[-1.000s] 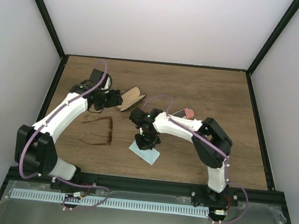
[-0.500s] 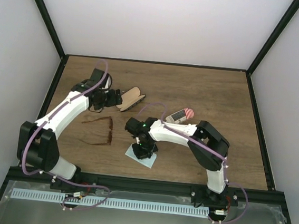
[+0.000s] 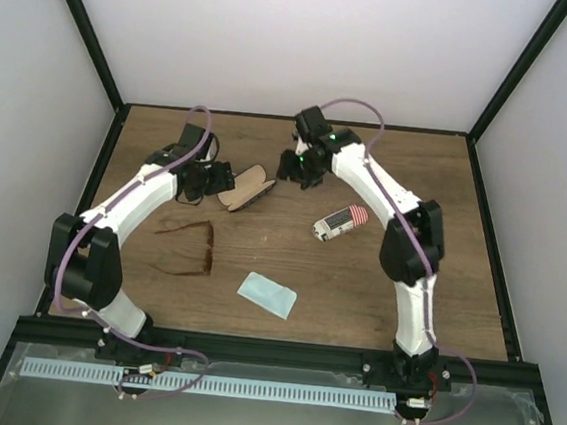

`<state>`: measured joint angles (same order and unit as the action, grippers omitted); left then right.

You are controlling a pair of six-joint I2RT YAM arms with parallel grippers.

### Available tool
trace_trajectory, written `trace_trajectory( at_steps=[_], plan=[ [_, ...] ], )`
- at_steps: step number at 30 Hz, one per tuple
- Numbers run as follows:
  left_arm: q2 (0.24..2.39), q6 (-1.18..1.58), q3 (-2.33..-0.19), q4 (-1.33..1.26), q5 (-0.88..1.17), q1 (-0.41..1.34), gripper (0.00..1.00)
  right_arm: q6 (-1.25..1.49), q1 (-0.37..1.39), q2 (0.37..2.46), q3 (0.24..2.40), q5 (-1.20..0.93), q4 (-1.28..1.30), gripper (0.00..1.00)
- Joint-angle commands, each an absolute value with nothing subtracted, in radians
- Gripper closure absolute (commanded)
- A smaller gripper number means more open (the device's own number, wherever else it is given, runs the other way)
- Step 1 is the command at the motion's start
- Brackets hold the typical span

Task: Organize the sunglasses
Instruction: Adjust the sunglasses case at the center of the board.

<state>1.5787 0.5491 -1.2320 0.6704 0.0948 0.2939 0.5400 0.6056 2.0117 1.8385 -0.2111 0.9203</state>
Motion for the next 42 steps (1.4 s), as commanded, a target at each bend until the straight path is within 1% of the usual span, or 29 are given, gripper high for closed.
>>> trace_trajectory(
  at_steps=[1, 2, 3, 5, 8, 10, 13, 16, 20, 23, 30, 33, 39, 42],
  plan=[
    [1.605, 0.576, -1.237, 0.602, 0.104, 0.293, 0.27, 0.484, 0.582, 2.332, 2.195, -0.217, 1.023, 0.43],
    [1.631, 0.575, -1.251, 0.599, 0.101, 0.292, 0.31, 0.481, 0.574, 2.401, 2.292, -0.225, 1.058, 0.39],
    [1.658, 0.573, -1.265, 0.601, 0.097, 0.294, 0.33, 0.483, 0.564, 2.446, 2.381, -0.238, 1.081, 0.38],
    [1.711, 0.571, -1.284, 0.598, 0.094, 0.297, 0.37, 0.49, 0.543, 2.521, 2.445, -0.27, 1.065, 0.38],
    [1.782, 0.563, -1.305, 0.593, 0.116, 0.308, 0.45, 0.489, 0.524, 2.515, 2.342, -0.315, 0.987, 0.39],
    [1.816, 0.555, -1.314, 0.598, 0.123, 0.324, 0.5, 0.463, 0.523, 2.505, 2.282, -0.336, 0.952, 0.42],
    [1.849, 0.551, -1.317, 0.61, 0.136, 0.349, 0.53, 0.435, 0.524, 2.486, 2.216, -0.353, 0.93, 0.53],
    [1.879, 0.552, -1.321, 0.633, 0.156, 0.361, 0.52, 0.403, 0.525, 2.473, 2.167, -0.38, 0.927, 0.63],
    [1.891, 0.554, -1.305, 0.644, 0.146, 0.366, 0.5, 0.377, 0.532, 2.394, 2.079, -0.426, 0.898, 0.76],
    [1.898, 0.552, -1.296, 0.65, 0.153, 0.366, 0.48, 0.366, 0.544, 2.346, 2.004, -0.425, 0.884, 0.8],
    [1.945, 0.555, -1.251, 0.663, 0.174, 0.377, 0.47, 0.36, 0.547, 2.269, 1.841, -0.402, 0.845, 0.84],
    [1.937, 0.558, -1.237, 0.661, 0.163, 0.382, 0.47, 0.366, 0.548, 2.22, 1.808, -0.378, 0.824, 0.88],
    [1.943, 0.557, -1.226, 0.668, 0.138, 0.381, 0.47, 0.358, 0.548, 2.153, 1.843, -0.353, 0.836, 0.89],
    [1.955, 0.561, -1.221, 0.669, 0.137, 0.381, 0.47, 0.348, 0.548, 2.147, 1.896, -0.342, 0.877, 0.88]
  ],
)
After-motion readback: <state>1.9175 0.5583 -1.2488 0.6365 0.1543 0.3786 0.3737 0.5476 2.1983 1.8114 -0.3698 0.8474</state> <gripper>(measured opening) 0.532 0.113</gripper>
